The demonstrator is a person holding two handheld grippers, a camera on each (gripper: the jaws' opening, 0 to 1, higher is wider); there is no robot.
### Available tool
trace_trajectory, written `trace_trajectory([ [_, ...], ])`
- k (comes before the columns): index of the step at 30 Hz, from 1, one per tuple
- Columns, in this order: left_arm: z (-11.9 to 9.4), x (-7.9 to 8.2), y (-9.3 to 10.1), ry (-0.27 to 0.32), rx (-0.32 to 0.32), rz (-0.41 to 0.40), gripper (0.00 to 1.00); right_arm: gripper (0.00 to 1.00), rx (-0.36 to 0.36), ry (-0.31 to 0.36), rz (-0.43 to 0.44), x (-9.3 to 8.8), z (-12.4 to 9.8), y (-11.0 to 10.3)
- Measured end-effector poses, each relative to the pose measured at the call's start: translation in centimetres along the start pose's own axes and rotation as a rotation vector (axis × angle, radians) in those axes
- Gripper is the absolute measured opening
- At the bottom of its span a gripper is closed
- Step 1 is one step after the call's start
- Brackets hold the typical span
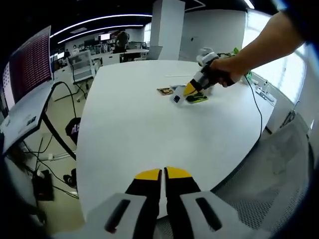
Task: Arrange the skincare products in the storage area until every visible bottle or jar stands upright without overlapping.
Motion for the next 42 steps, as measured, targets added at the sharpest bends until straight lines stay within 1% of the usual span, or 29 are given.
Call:
trace_trajectory([
  [2,0.0,0.0,0.0,0.001,0.0,0.0,0.0,0.0,-0.014,0.0,0.015,0.4,0.3,0.0],
  [5,0.0,0.0,0.0,-0.001,0.001,0.005,0.0,0.0,-0.061,-0.033,0.042,0.5,0.8,0.6],
  [8,0.0,0.0,0.0,-0.002,0.003,0.004,0.0,0.0,-0.124,-0.08,0.044,0.2,1.3,1.4],
  [11,0.0,-0.1,-0.1,-0.004,0.004,0.002,0.0,0.0,-0.118,-0.072,0.061,-0.2,1.5,1.4],
  [17,-0.2,0.0,-0.3,0.008,0.013,-0.005,0.0,0.0,-0.129,-0.039,0.095,0.5,1.5,1.9],
  [19,-0.1,0.0,-0.2,0.008,0.012,-0.001,0.0,0.0,-0.127,-0.028,0.126,0.4,1.8,2.0],
  [22,-0.1,-0.1,-0.2,0.006,0.011,0.001,0.0,0.0,-0.142,-0.035,0.12,-0.1,2.0,1.8],
  [25,-0.1,-0.1,-0.2,0.007,0.012,0.0,0.0,0.0,-0.154,-0.034,0.123,-0.1,2.0,2.0],
  [28,-0.1,0.0,-0.1,0.008,0.007,0.019,0.0,0.0,-0.16,-0.033,0.13,-0.2,2.0,2.1],
  [34,-0.1,0.0,-0.2,0.011,0.013,0.012,0.0,0.0,-0.18,-0.024,0.137,-0.6,1.9,2.0],
  [37,-0.1,0.0,-0.2,0.01,0.014,0.029,0.0,0.0,-0.187,-0.027,0.125,-0.5,1.9,1.9],
  [42,-0.2,0.1,-0.3,0.014,0.018,0.023,0.0,0.02,-0.199,-0.026,0.094,-0.3,1.9,1.7],
])
Point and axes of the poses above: the point that each gripper's makers call its tool centre point, and the gripper's own axes: z roughly forward along the fingers, y roughly to its right, x roughly out of its top, the point moved 7 cm from there along -z, roughly backward along the fingers, and after that the axes turned 4 degrees about z, right-handed, at the moved point
